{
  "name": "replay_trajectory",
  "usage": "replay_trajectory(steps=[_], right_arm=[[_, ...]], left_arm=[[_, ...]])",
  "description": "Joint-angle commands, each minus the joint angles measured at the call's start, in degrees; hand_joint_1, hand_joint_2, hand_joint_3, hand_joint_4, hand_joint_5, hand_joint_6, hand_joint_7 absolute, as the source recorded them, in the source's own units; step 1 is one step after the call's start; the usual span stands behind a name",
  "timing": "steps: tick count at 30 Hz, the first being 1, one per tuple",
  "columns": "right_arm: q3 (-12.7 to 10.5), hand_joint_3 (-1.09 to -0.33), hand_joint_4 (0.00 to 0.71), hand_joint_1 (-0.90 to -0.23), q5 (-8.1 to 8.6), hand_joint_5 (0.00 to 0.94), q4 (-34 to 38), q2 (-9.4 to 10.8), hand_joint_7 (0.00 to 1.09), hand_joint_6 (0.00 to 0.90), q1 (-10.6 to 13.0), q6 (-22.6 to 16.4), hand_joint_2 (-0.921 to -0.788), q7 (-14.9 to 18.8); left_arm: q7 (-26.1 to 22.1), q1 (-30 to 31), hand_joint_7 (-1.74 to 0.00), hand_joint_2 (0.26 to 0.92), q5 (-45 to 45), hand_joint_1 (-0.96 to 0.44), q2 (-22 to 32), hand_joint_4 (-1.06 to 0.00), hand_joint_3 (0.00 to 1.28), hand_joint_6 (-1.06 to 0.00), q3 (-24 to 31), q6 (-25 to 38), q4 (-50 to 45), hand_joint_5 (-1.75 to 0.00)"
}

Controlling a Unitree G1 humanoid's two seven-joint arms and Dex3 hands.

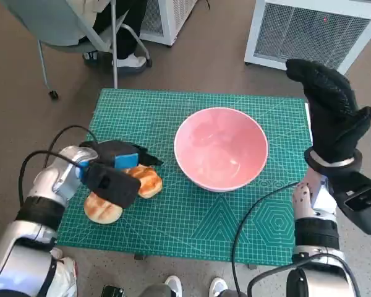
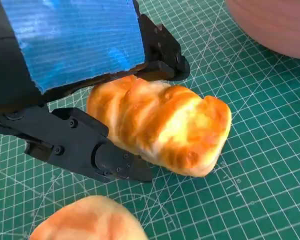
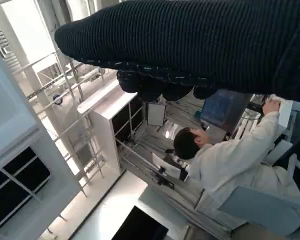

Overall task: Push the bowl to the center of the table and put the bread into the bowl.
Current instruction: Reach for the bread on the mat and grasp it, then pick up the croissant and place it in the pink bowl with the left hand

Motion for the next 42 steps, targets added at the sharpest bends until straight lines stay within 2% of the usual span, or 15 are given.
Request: replay_trajectory(steps=[1,2,4,5,6,7,9,12,18,23,30,32,37,42], right_arm=[[-0.1,-0.775,0.355,-0.605,-0.51,0.001,0.5,0.5,0.16,0.314,1.6,-0.1,-0.921,-0.7],[-0.1,-0.775,0.355,-0.605,-0.58,0.001,0.5,0.5,0.16,0.314,1.7,-0.1,-0.921,-0.8],[-0.1,-0.776,0.354,-0.605,-0.62,0.000,0.4,0.5,0.16,0.314,1.7,0.0,-0.921,-0.9],[-0.1,-0.777,0.354,-0.605,-0.64,0.000,0.4,0.5,0.16,0.314,1.7,0.1,-0.921,-0.9],[-0.2,-0.777,0.354,-0.606,-0.69,0.000,0.4,0.5,0.16,0.314,1.8,0.1,-0.921,-1.0],[-0.2,-0.777,0.353,-0.609,-0.74,0.000,0.4,0.5,0.16,0.314,1.8,0.2,-0.921,-1.0],[-0.2,-0.776,0.351,-0.613,-0.75,0.000,0.2,0.5,0.16,0.314,1.9,0.2,-0.921,-1.0],[-0.2,-0.775,0.350,-0.616,-0.70,0.000,0.1,0.5,0.15,0.314,2.0,0.3,-0.921,-1.0],[-0.1,-0.774,0.348,-0.616,-0.92,0.000,0.3,0.5,0.15,0.314,2.1,0.2,-0.921,-1.2],[-0.2,-0.774,0.345,-0.616,-1.07,0.000,0.4,0.4,0.15,0.312,2.2,0.3,-0.921,-1.4],[-0.3,-0.774,0.344,-0.616,-1.05,0.000,0.5,0.4,0.15,0.311,2.1,0.3,-0.921,-1.5],[-0.3,-0.774,0.344,-0.616,-0.99,0.000,0.5,0.5,0.15,0.311,2.0,0.4,-0.921,-1.5],[-0.3,-0.774,0.343,-0.616,-0.70,0.000,0.3,0.5,0.15,0.312,2.0,0.5,-0.921,-1.5],[-0.2,-0.773,0.343,-0.614,-0.48,0.000,-0.1,0.8,0.15,0.313,2.2,0.4,-0.921,-1.4]], left_arm=[[3.2,0.5,-0.05,0.817,0.9,-0.12,-1.4,-0.54,0.02,-0.64,-1.5,-4.2,4.5,-0.04],[4.3,0.4,-0.05,0.824,0.9,-0.12,-1.4,-0.57,0.02,-0.66,-1.6,-5.2,5.2,-0.04],[6.0,0.3,-0.08,0.864,0.9,-0.09,-1.4,-0.70,0.02,-0.78,-1.6,-6.9,6.3,-0.05],[6.7,0.2,-0.30,0.876,0.8,-0.07,-1.4,-0.69,0.03,-0.76,-1.6,-7.7,6.7,-0.27],[7.1,0.1,-0.64,0.892,0.4,-0.05,-1.2,-0.64,0.07,-0.71,-1.3,-8.8,7.1,-0.61],[7.4,0.0,-0.83,0.902,0.1,-0.03,-1.1,-0.63,0.07,-0.69,-1.1,-9.6,7.5,-0.83],[7.8,-0.3,-0.96,0.911,-0.8,-0.02,-0.9,-0.65,0.07,-0.68,-0.5,-11.3,8.1,-1.01],[7.2,-1.4,-1.00,0.917,-2.4,0.00,-0.3,-0.67,0.05,-0.70,0.6,-12.7,8.8,-1.17],[3.3,-4.1,-0.90,0.921,-7.4,0.00,0.7,-0.59,0.08,-0.74,4.2,-12.7,8.0,-1.39],[-0.3,-6.3,-0.86,0.921,-13.3,0.00,1.7,-0.56,0.08,-0.77,8.9,-11.9,5.2,-1.44],[0.3,-8.9,-0.84,0.918,-19.3,0.00,1.4,-0.55,0.06,-0.81,15.0,-10.7,0.2,-1.43],[0.9,-9.6,-0.85,0.915,-20.1,0.00,1.0,-0.56,0.06,-0.82,15.9,-10.6,-0.9,-1.40],[2.4,-11.9,-1.03,0.918,-21.1,0.00,-0.8,-0.61,0.04,-0.78,16.9,-10.1,-3.6,-1.22],[3.3,-14.7,-1.08,0.917,-20.0,0.00,-3.3,-0.64,0.03,-0.77,16.2,-8.5,-5.9,-1.15]])
